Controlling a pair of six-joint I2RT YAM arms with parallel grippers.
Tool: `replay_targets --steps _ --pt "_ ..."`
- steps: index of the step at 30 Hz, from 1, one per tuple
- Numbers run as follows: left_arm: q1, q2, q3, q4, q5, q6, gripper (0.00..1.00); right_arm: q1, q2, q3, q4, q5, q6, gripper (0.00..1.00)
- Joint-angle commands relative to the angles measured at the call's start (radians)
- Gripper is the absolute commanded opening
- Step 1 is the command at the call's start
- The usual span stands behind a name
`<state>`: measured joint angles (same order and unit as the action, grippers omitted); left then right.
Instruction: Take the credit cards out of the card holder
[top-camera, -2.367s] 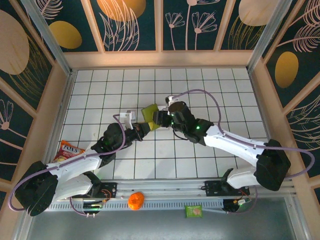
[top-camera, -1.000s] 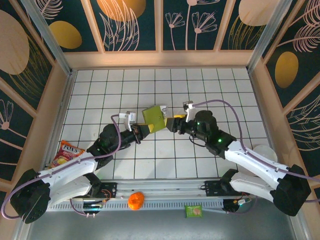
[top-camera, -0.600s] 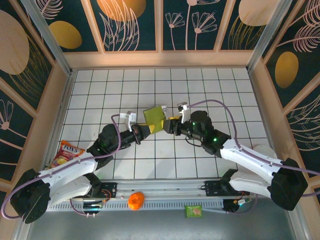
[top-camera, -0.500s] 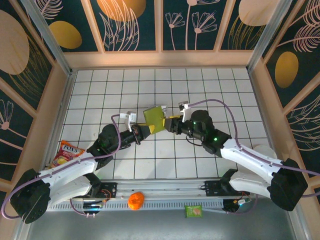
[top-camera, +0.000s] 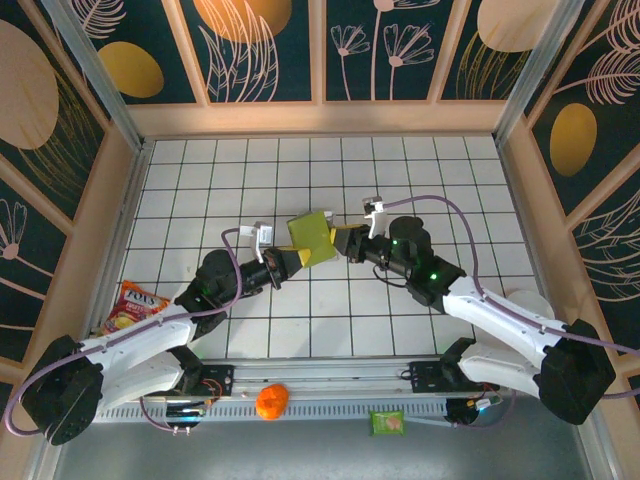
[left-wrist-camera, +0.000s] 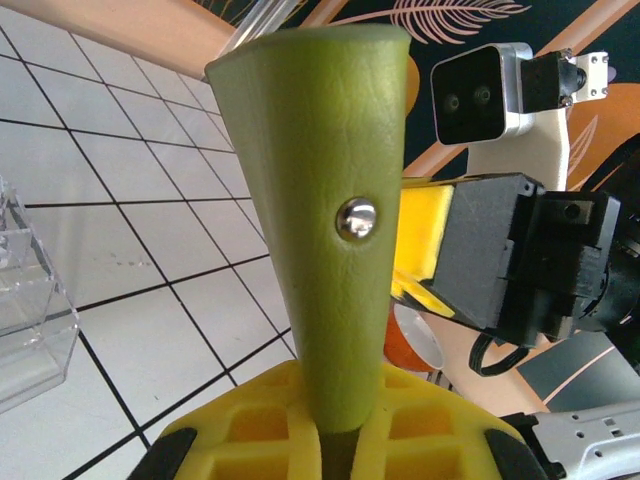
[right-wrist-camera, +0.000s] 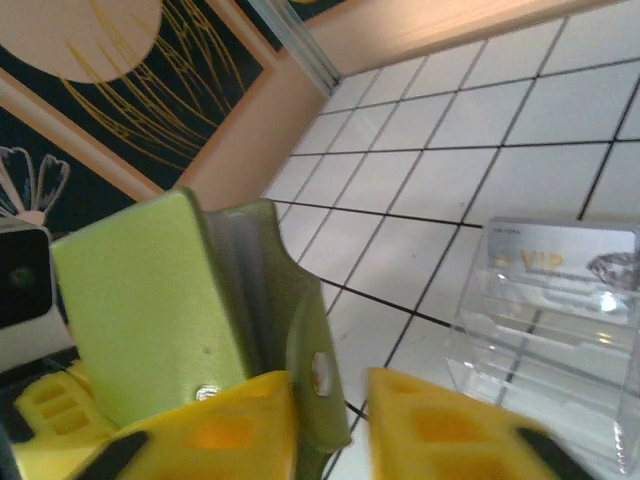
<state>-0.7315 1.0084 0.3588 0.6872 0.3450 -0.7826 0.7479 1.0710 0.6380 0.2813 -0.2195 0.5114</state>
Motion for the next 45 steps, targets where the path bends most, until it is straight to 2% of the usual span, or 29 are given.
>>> replay_targets --steps 1,2,4,5,6,9,13,16,21,26,31,34,37,41,45 --pt "0.001 -0.004 -0.008 0.069 0.019 -0.020 0.00 0.005 0.000 -0.015 0.065 -0.053 0.019 0.07" --pt "0.001 -0.004 -0.009 0.066 0.011 -0.025 0.00 0.007 -0.006 -0.017 0.058 -0.047 0.022 0.01" --pt "0.002 0.003 -0.011 0.041 -0.021 -0.046 0.00 0.013 -0.020 -0.017 0.001 0.008 0.037 0.00" --pt "0.001 0.009 -0.008 0.016 -0.040 -0.055 0.03 0.017 -0.028 -0.018 -0.026 0.027 0.046 0.00" --pt "0.001 0.024 -0.003 -0.012 -0.055 -0.065 0.19 0.022 -0.036 -0.023 -0.061 0.049 0.060 0.00" --pt "0.001 0.098 0.000 -0.059 -0.046 -0.111 0.33 0.054 -0.057 -0.037 -0.172 0.109 0.091 0.00" --pt "-0.008 0.218 -0.017 -0.060 0.009 -0.166 0.36 0.112 -0.099 -0.096 -0.280 0.180 0.148 0.00" --pt "-0.022 0.272 -0.017 -0.116 -0.001 -0.172 0.37 0.146 -0.118 -0.150 -0.318 0.224 0.200 0.00" --pt "-0.022 0.291 -0.029 -0.192 -0.040 -0.183 0.41 0.188 -0.108 -0.183 -0.412 0.327 0.236 0.00" --pt "-0.022 0.318 -0.047 -0.202 -0.032 -0.190 0.42 0.212 -0.067 -0.174 -0.435 0.356 0.232 0.00" --pt "-0.023 0.240 -0.059 -0.236 -0.074 -0.171 0.48 0.252 -0.001 -0.122 -0.430 0.361 0.218 0.00" --pt "-0.023 0.137 -0.055 -0.305 -0.137 -0.142 0.62 0.285 0.047 -0.067 -0.403 0.350 0.207 0.00" --pt "-0.021 0.059 -0.042 -0.392 -0.191 -0.104 0.70 0.321 0.107 -0.011 -0.368 0.338 0.192 0.00" --pt "-0.019 0.026 -0.047 -0.419 -0.203 -0.090 0.74 0.360 0.179 0.052 -0.349 0.332 0.167 0.00" --pt "-0.020 0.018 -0.042 -0.452 -0.224 -0.075 0.74 0.369 0.185 0.065 -0.379 0.369 0.175 0.00"
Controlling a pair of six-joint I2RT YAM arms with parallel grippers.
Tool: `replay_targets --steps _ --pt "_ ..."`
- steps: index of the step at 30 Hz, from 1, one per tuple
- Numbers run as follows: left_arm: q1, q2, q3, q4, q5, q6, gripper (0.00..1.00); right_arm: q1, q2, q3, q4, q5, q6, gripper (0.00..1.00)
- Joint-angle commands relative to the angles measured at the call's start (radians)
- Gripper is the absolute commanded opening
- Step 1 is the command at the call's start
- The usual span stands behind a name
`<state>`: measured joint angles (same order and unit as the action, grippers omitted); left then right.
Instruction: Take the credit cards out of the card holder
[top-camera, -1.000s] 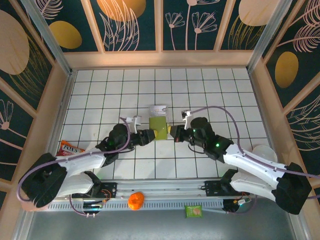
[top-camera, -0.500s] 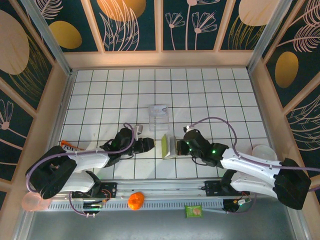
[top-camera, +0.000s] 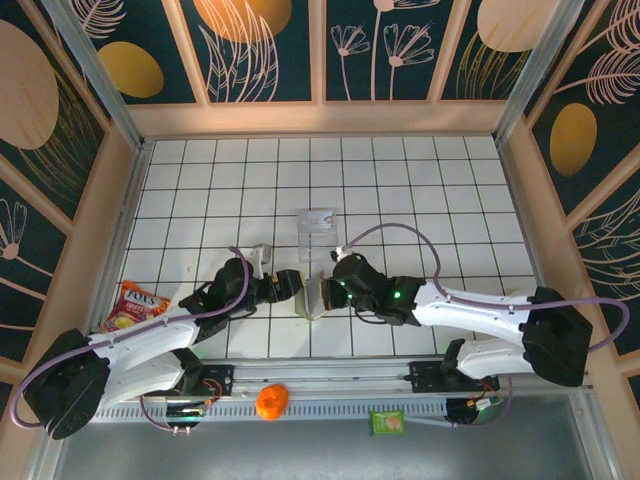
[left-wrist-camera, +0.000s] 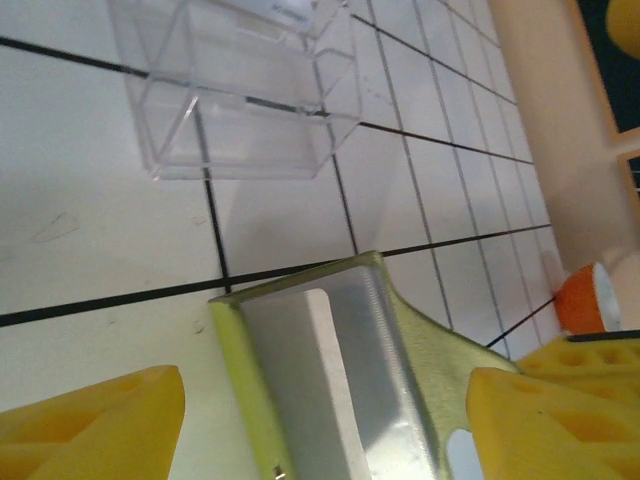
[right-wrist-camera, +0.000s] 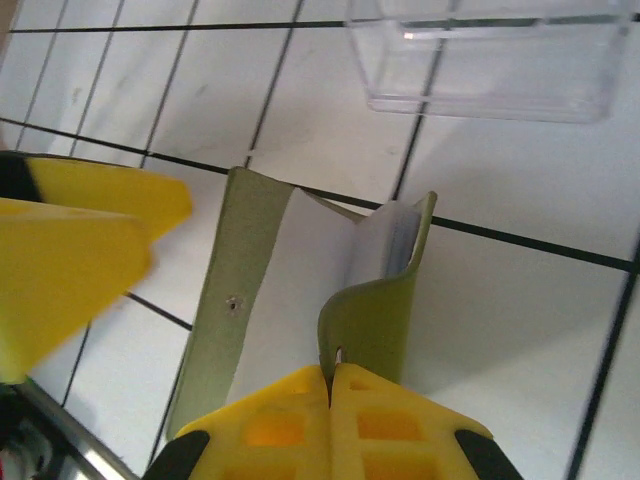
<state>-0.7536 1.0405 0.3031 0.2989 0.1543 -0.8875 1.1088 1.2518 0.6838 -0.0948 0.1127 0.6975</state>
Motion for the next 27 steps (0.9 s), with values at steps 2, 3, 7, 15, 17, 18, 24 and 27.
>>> replay_targets --steps 2,3,7,15,17,18,24,27 --pt "0.002 -0.020 0.025 -0.090 -0.052 0.043 0.74 0.003 -0.007 0.004 -0.024 0.055 -0.002 0.00" --pt "0.003 -0.020 0.032 -0.102 -0.060 0.057 0.74 0.002 -0.015 -0.008 -0.034 0.063 0.004 0.00" --pt "0.003 -0.016 0.056 -0.140 -0.078 0.090 0.74 0.008 -0.066 -0.038 -0.025 0.049 0.005 0.00" --pt "0.003 -0.022 0.086 -0.147 -0.079 0.106 0.74 0.031 -0.036 0.074 0.017 -0.032 -0.083 0.00" --pt "0.003 -0.030 0.090 -0.154 -0.083 0.107 0.74 0.031 -0.010 0.093 0.018 -0.032 -0.088 0.00" --pt "0.002 -0.036 0.089 -0.157 -0.084 0.110 0.74 0.030 -0.004 0.096 0.008 -0.022 -0.084 0.00" --pt "0.003 -0.009 0.082 -0.138 -0.049 0.122 0.68 -0.014 -0.011 0.008 -0.080 0.059 0.023 0.00" --pt "0.000 0.032 0.088 -0.103 -0.015 0.123 0.66 -0.055 -0.034 -0.078 -0.156 0.100 0.109 0.00"
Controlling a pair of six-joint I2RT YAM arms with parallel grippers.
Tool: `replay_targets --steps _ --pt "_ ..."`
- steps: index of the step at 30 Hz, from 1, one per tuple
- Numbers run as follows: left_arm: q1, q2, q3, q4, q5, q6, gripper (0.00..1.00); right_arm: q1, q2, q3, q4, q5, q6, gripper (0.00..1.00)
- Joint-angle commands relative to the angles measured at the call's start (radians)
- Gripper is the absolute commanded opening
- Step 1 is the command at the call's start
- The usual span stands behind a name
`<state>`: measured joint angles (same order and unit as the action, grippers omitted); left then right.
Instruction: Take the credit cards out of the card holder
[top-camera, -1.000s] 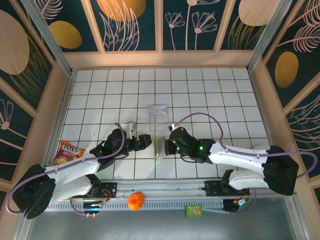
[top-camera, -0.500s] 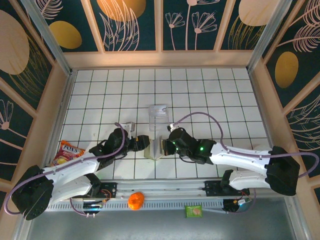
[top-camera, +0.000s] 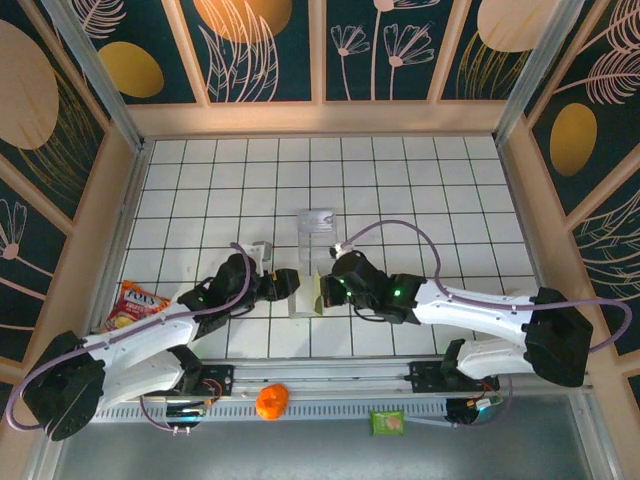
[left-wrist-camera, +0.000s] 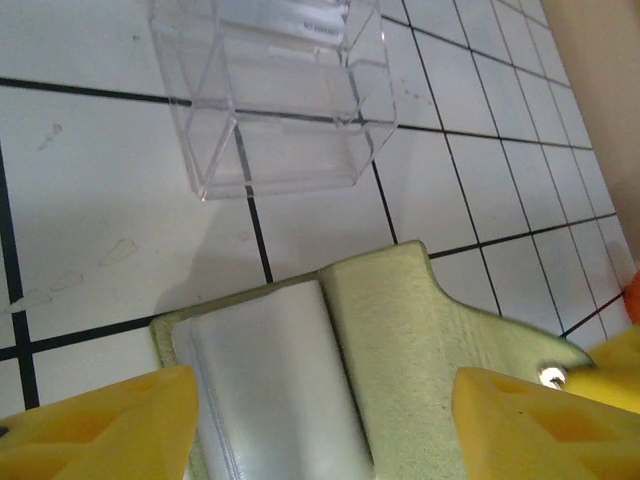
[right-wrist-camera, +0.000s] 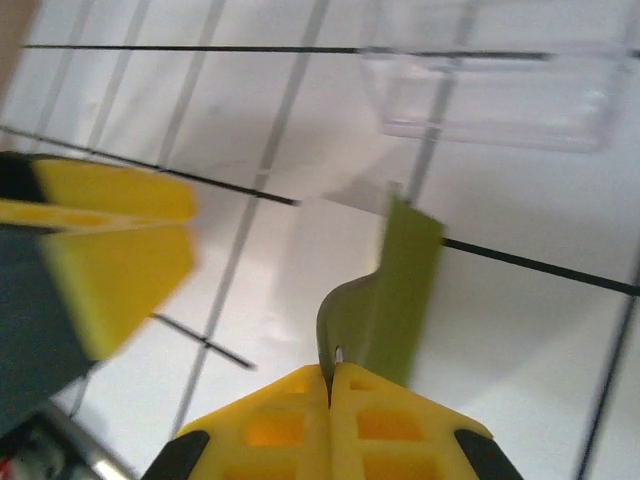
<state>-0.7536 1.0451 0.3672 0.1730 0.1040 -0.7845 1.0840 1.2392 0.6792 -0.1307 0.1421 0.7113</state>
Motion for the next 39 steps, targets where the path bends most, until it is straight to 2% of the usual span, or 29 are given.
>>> replay_targets --steps 1,5,9,14,22,25,28,31,34,36,39 --pt "0.000 0.041 0.027 0.031 0.042 0.021 0.65 -0.047 -0.029 -0.103 -0.138 0.077 0.120 0.00" --pt "0.000 0.102 0.040 0.060 0.060 0.024 0.60 -0.094 -0.017 -0.202 -0.137 0.070 0.168 0.00" --pt "0.000 0.158 0.048 0.061 0.057 0.023 0.54 -0.096 0.055 -0.222 -0.125 0.092 0.192 0.00" --pt "-0.005 0.200 0.049 0.104 0.099 0.019 0.37 -0.096 0.110 -0.216 -0.099 0.101 0.182 0.00" --pt "-0.074 0.316 0.131 0.104 0.130 0.036 0.10 -0.097 0.078 -0.212 -0.092 0.126 0.177 0.01" --pt "-0.115 0.343 0.171 0.100 0.145 0.039 0.06 -0.096 0.053 -0.223 -0.090 0.135 0.179 0.08" --pt "-0.156 0.389 0.209 0.101 0.165 0.036 0.05 -0.099 0.000 -0.234 -0.099 0.152 0.182 0.21" --pt "-0.185 0.458 0.243 0.103 0.189 0.033 0.04 -0.102 -0.088 -0.237 -0.136 0.178 0.174 0.33" --pt "-0.203 0.517 0.274 0.100 0.203 0.037 0.02 -0.105 -0.220 -0.247 -0.155 0.187 0.154 0.38" --pt "-0.203 0.545 0.290 0.099 0.205 0.037 0.02 -0.107 -0.301 -0.263 -0.127 0.159 0.114 0.43" --pt "-0.203 0.575 0.316 0.081 0.193 0.041 0.00 -0.109 -0.387 -0.302 -0.017 0.026 0.048 0.43"
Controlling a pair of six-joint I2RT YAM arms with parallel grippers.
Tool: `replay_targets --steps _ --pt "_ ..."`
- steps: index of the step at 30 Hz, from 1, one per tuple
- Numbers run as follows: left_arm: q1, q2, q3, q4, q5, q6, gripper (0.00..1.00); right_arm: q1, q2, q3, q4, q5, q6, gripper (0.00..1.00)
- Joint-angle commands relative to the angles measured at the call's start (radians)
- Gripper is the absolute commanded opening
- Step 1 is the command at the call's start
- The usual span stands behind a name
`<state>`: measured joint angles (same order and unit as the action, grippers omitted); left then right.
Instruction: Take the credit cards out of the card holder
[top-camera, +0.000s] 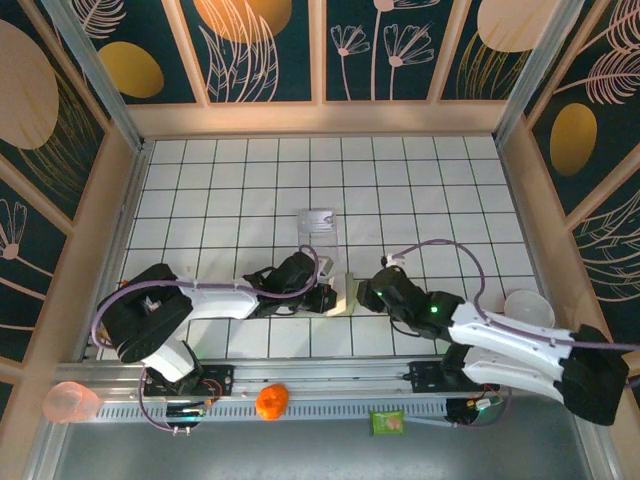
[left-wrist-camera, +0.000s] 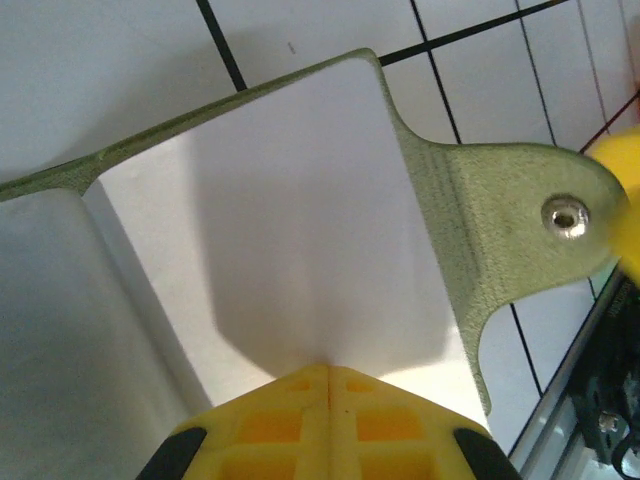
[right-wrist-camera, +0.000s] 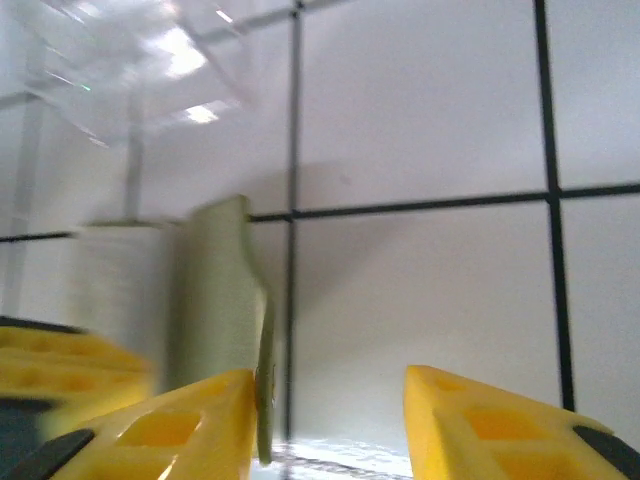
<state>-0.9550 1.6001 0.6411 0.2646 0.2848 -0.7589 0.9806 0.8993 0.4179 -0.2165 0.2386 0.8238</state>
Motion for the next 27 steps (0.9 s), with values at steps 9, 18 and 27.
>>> replay_targets --steps 9,18,27 --pt "-0.002 0.055 0.072 -0.036 -0.006 0.020 0.00 -0.006 0.018 -0.086 0.308 -0.291 -0.105 0.07" --pt "-0.002 0.070 0.078 -0.044 -0.016 0.024 0.00 -0.026 0.105 -0.075 0.358 -0.325 -0.097 0.00" --pt "-0.002 0.015 0.049 -0.048 -0.058 0.016 0.00 -0.072 0.201 -0.128 0.381 -0.325 -0.084 0.00"
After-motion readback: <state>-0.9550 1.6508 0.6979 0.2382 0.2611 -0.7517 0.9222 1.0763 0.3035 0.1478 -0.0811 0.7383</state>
